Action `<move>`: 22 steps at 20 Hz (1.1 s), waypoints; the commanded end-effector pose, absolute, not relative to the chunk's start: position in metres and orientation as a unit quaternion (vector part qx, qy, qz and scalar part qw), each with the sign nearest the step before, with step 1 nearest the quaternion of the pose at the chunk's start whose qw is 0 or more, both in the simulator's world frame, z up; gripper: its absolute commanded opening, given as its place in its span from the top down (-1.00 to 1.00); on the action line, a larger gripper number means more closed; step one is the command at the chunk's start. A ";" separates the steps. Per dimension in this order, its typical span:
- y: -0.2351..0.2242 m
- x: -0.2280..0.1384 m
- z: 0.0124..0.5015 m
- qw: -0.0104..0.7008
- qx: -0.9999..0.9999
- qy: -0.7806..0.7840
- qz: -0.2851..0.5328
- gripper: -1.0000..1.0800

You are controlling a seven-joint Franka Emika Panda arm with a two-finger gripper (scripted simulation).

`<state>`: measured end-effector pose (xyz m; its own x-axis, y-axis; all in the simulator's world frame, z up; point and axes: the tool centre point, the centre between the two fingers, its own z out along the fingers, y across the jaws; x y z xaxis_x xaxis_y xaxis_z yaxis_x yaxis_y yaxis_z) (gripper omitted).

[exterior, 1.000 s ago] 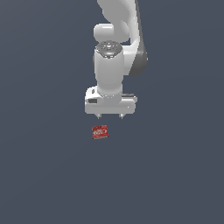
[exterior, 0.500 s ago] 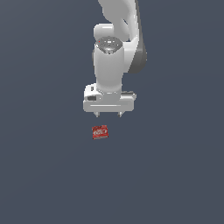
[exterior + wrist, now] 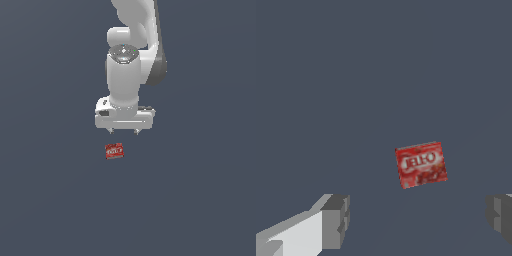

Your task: Pick up the object and move it to a goal position.

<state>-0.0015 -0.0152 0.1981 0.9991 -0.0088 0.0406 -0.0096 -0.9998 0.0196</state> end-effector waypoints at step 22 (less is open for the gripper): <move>-0.034 -0.005 0.135 -0.008 0.950 -0.311 0.006 -0.92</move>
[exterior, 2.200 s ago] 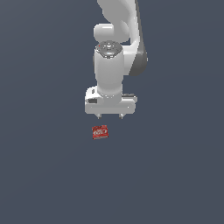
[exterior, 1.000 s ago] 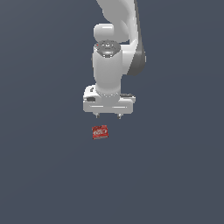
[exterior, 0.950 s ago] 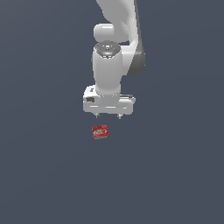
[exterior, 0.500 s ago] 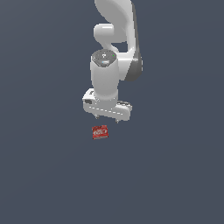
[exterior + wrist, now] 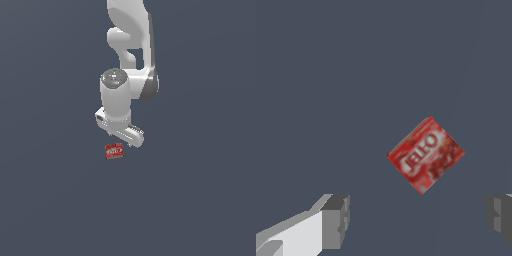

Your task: Pick up the object and move it to a goal position.

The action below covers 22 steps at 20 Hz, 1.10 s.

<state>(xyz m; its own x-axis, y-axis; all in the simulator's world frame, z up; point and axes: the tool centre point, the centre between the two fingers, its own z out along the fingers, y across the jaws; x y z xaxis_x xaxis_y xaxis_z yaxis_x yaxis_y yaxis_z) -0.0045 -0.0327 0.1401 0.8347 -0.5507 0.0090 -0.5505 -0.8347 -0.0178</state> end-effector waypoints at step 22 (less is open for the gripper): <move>-0.063 -0.015 0.075 0.003 -0.801 0.598 0.001 -0.92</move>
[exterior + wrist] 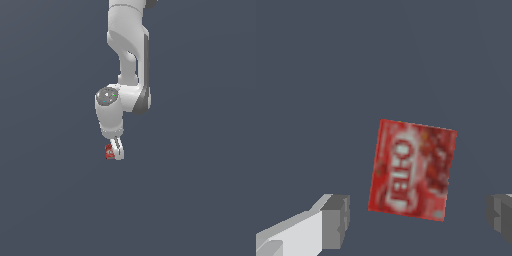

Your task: Pick up the object and move it to a goal position.

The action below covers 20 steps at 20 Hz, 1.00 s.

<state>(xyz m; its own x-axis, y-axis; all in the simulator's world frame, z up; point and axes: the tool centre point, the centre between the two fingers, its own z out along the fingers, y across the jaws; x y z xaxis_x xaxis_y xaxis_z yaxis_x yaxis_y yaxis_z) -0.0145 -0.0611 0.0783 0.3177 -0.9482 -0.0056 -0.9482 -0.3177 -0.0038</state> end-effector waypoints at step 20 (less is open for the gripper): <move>-0.069 -0.018 0.050 0.000 -0.766 0.643 0.000 -0.92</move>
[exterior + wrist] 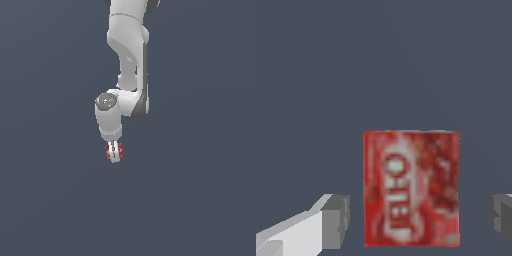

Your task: Pick up the object and move it to a goal position.

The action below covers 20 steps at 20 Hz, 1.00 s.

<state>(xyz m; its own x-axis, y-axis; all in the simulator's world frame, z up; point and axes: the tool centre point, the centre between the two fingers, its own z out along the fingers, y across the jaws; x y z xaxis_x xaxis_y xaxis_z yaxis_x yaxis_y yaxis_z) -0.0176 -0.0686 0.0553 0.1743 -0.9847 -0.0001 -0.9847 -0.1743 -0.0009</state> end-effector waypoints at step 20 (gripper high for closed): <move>-0.069 -0.018 0.015 0.000 -0.765 0.644 0.000 1.00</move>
<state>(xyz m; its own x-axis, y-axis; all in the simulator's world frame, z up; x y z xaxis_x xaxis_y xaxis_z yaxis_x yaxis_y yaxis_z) -0.0174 -0.0686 0.0161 0.1701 -0.9854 -0.0003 -0.9854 -0.1701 -0.0012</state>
